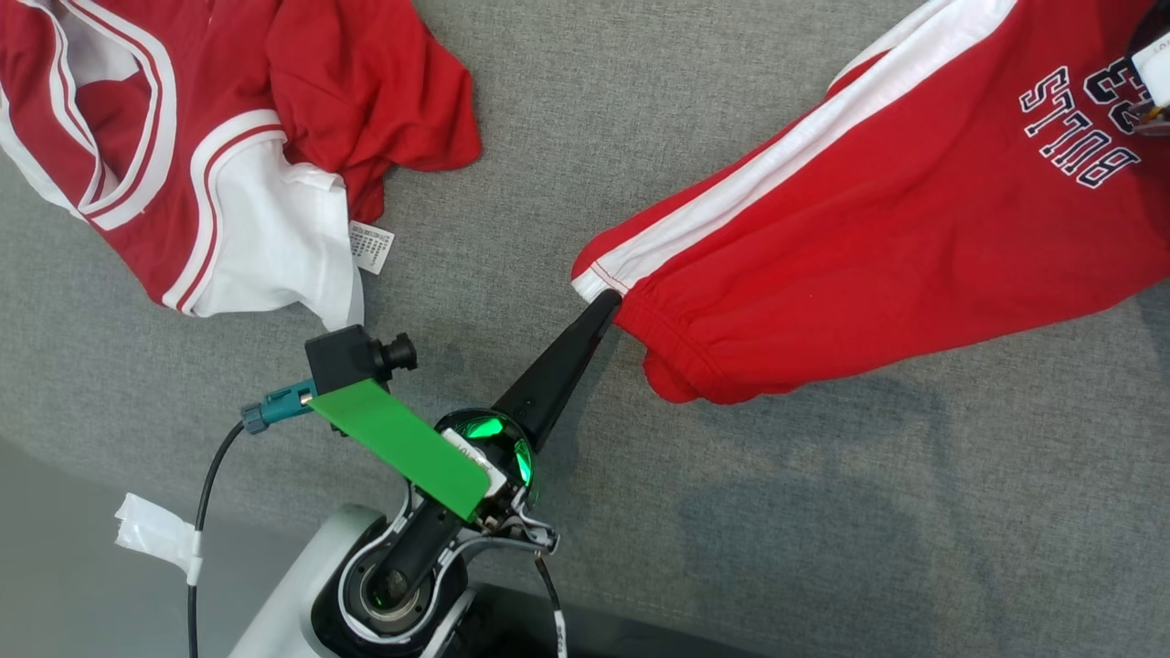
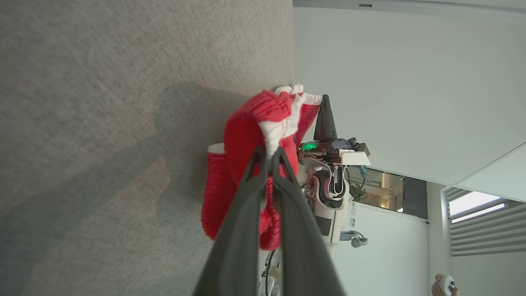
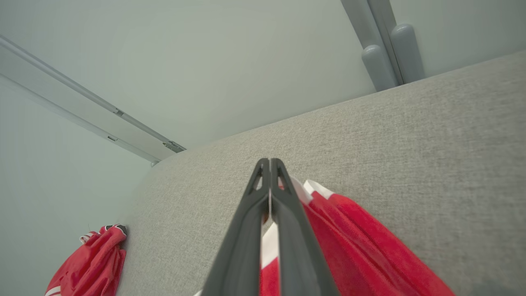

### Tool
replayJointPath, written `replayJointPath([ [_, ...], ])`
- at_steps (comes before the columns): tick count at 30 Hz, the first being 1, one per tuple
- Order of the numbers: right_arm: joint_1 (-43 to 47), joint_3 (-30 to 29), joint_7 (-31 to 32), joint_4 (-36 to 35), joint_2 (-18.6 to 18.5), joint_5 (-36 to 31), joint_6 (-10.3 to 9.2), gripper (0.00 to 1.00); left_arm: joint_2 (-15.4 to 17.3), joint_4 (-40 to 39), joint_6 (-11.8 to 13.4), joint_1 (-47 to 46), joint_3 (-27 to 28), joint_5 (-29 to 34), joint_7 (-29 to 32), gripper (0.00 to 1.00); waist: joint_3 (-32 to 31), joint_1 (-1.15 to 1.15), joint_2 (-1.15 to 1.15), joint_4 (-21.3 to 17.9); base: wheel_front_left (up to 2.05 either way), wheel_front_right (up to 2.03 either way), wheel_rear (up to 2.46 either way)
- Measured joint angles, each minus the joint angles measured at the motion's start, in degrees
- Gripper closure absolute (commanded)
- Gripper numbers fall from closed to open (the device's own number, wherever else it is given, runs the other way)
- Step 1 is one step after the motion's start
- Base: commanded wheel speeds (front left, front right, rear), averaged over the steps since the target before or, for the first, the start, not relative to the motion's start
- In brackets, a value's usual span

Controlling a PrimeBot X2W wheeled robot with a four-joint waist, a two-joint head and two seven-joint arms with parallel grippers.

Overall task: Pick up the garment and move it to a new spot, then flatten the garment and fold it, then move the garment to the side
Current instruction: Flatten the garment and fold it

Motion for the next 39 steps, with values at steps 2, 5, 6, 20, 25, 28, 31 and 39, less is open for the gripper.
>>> replayJointPath([
  [2,-0.85,0.58,0.01,0.99,0.57,-0.68,0.01,1.00,-0.19,0.45,0.15,-0.40,-0.08,0.00,0.00,1.00,0.19,0.00,0.00,0.31,0.00,0.00,0.00],
  [5,-1.96,0.90,0.05,2.47,0.82,-1.30,0.00,1.00,-0.36,0.85,0.23,-0.86,-0.21,0.01,0.08,1.00,0.17,0.00,0.00,0.46,0.00,0.00,0.00],
  [6,-2.32,0.90,0.05,2.88,0.87,-1.30,0.00,1.00,-0.41,0.92,0.23,-0.87,-0.31,0.01,0.08,1.00,0.14,0.00,0.00,0.48,0.00,0.00,0.00],
  [20,-4.13,1.34,-5.36,7.17,2.12,-4.42,3.63,0.00,1.66,4.24,0.67,-1.74,0.21,5.77,-2.31,0.00,-2.86,0.00,0.00,-0.55,0.00,0.00,0.00],
  [25,-3.98,1.12,-8.20,8.06,0.38,-6.49,4.91,0.00,5.97,4.27,0.67,-2.96,0.38,14.99,-5.43,0.00,-5.01,0.00,0.00,-1.35,0.00,0.00,0.00],
  [28,-2.67,2.25,-8.59,8.94,-2.43,-8.71,6.15,0.00,9.40,4.31,0.67,-3.11,-0.14,23.87,-8.42,0.00,-6.48,-0.01,0.00,-1.82,0.00,0.00,0.00],
  [31,2.36,5.81,-5.92,11.41,-5.80,-10.55,7.58,0.00,13.08,3.97,0.88,-3.83,-2.44,36.32,-13.03,0.00,-8.93,0.00,0.00,-2.08,0.00,0.00,0.00],
  [39,3.77,8.35,-2.03,13.32,-8.45,-12.34,7.79,0.00,13.96,2.48,1.23,-3.83,-5.53,45.59,-15.91,0.00,-9.92,-0.01,0.00,-0.22,0.00,0.00,0.00],
])
